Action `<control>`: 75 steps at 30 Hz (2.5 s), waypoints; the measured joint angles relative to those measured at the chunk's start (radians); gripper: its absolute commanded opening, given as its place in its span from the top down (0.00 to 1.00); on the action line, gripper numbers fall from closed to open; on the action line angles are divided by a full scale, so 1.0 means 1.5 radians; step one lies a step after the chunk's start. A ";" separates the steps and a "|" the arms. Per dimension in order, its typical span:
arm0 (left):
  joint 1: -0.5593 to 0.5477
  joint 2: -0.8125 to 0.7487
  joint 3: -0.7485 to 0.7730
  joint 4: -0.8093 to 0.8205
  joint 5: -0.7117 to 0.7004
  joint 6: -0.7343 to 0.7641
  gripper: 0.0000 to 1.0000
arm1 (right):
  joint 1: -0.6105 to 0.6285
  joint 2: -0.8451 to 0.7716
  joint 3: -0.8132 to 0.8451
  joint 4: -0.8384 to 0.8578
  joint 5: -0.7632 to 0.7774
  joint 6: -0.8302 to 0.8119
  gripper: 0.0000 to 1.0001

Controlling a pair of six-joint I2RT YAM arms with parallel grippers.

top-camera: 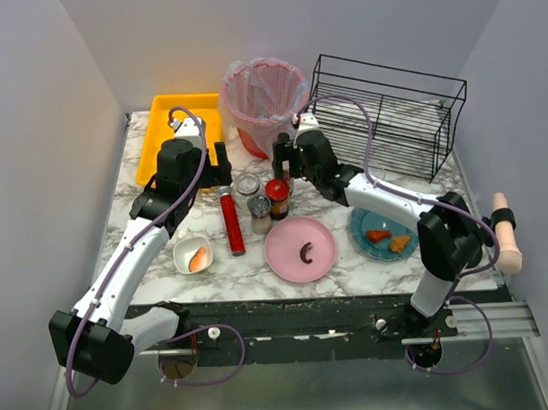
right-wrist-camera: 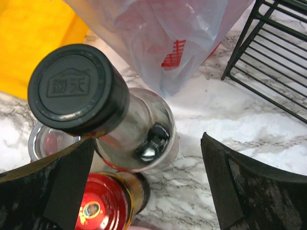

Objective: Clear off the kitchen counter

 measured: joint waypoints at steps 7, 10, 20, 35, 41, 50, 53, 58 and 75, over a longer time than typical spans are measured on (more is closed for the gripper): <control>0.000 0.000 -0.001 -0.003 0.002 0.025 0.01 | 0.002 0.044 0.033 0.014 0.021 -0.004 0.00; 0.000 0.000 -0.005 -0.001 0.003 0.030 0.01 | 0.002 0.054 0.039 0.021 0.026 -0.005 0.00; 0.023 0.000 -0.034 0.006 0.009 0.046 0.01 | 0.002 0.099 0.057 0.038 0.038 -0.011 0.08; 0.062 -0.002 -0.044 0.019 0.043 0.046 0.01 | 0.006 0.101 0.057 0.048 0.048 -0.020 0.63; 0.066 -0.003 -0.047 0.022 0.048 0.042 0.01 | 0.006 0.077 0.047 0.018 0.079 -0.029 0.73; 0.071 -0.003 -0.049 0.027 0.050 0.035 0.01 | -0.038 -0.036 0.048 -0.021 0.075 -0.041 0.95; 0.071 -0.003 -0.052 0.028 0.050 0.034 0.01 | -0.069 -0.067 0.064 -0.034 0.064 -0.041 0.99; 0.074 -0.003 -0.053 0.030 0.050 0.033 0.01 | -0.157 -0.097 0.126 -0.110 0.003 -0.017 0.99; 0.080 -0.012 -0.056 0.032 0.061 0.030 0.01 | -0.446 -0.091 0.306 -0.293 0.003 -0.008 0.99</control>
